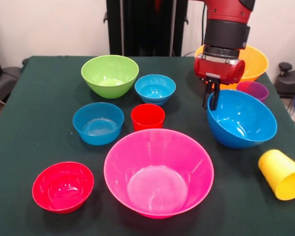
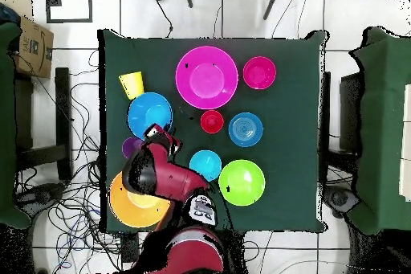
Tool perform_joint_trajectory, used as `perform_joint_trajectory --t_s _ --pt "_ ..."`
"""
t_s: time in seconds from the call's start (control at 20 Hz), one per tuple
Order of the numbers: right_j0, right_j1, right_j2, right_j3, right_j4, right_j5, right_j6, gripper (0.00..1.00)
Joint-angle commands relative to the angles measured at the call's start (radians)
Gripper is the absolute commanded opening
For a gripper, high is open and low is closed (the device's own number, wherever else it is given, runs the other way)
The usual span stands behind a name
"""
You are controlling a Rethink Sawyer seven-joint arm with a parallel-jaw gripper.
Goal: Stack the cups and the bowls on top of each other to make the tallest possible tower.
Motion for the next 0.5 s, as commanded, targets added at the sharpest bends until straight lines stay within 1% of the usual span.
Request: perform_joint_trajectory --t_s 0.05,0.35,0.5 --pt "-0.054 -0.019 0.136 0.056 -0.074 0.131 0.138 0.00" --pt "-0.128 -0.069 0.184 0.093 -0.129 0.181 0.119 0.00" --pt "-0.154 -0.082 0.198 0.099 -0.148 0.200 0.106 0.00"
